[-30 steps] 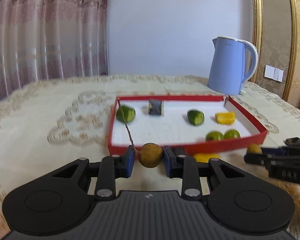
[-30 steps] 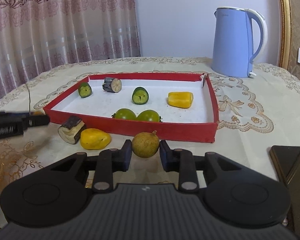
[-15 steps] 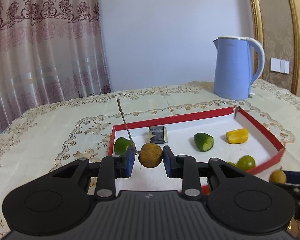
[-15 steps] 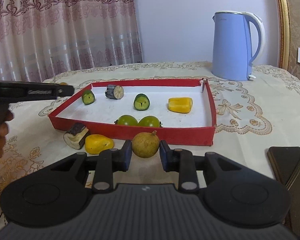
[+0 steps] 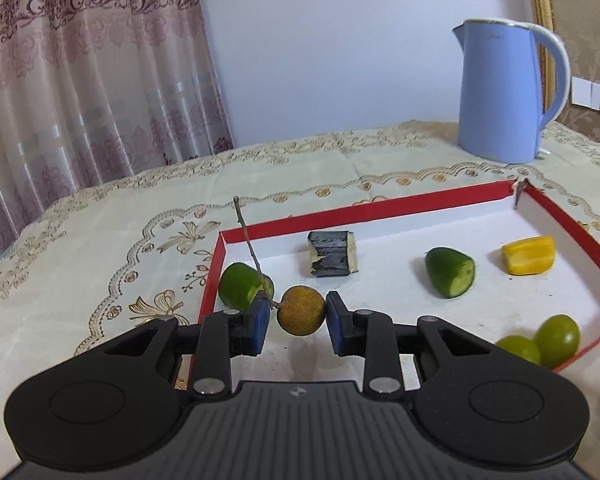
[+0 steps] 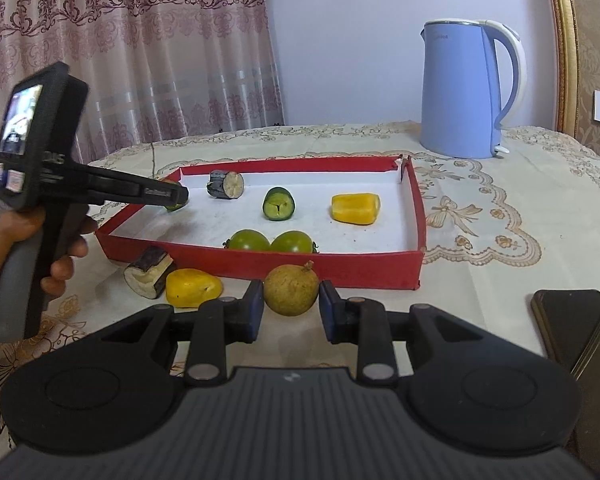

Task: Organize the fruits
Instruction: 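Carry the small stemmed fruit into the tray and open the left gripper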

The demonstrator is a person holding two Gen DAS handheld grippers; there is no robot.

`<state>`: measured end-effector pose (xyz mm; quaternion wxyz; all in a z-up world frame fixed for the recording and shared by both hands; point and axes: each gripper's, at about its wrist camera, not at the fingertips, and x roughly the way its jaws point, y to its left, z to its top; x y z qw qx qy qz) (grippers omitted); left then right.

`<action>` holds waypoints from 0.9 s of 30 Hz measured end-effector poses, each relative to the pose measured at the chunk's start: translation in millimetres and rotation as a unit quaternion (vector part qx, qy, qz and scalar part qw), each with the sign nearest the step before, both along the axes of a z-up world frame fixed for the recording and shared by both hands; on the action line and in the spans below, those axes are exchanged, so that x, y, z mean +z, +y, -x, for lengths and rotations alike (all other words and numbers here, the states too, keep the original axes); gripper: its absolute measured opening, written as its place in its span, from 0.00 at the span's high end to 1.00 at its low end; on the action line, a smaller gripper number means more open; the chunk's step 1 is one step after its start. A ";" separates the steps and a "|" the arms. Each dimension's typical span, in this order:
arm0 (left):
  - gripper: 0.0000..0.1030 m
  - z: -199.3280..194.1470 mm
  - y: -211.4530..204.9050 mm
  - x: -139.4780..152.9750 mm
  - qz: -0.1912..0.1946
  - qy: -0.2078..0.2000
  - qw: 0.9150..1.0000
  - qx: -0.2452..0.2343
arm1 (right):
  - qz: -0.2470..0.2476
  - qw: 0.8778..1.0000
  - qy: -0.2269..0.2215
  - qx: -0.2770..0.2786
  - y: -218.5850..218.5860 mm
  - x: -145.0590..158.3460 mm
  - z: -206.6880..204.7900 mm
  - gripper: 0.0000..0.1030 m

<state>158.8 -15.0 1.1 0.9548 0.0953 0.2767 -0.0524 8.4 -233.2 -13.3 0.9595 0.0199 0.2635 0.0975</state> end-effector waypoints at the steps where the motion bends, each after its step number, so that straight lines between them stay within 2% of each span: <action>1: 0.71 -2.1 0.6 -1.0 0.001 0.003 1.000 0.001 | 0.000 1.000 0.000 0.001 0.2 0.0 -0.2 0.73; 23: 0.71 -15.6 6.2 -6.0 0.022 0.034 0.999 0.015 | 0.007 1.000 0.002 0.002 3.7 -1.2 -0.7 0.73; 24: 0.68 -15.3 6.6 -6.1 0.022 0.035 0.999 0.016 | 0.007 1.000 0.002 0.003 3.3 -1.2 -0.9 0.73; 26: 0.46 -14.1 8.7 -4.8 0.027 0.030 0.999 0.019 | 0.007 1.000 0.002 0.002 3.5 -1.1 -0.7 0.73; 27: 0.30 -11.7 10.6 -2.7 0.031 0.022 0.999 0.023 | 0.007 1.000 0.002 0.002 3.5 -1.1 -0.7 0.73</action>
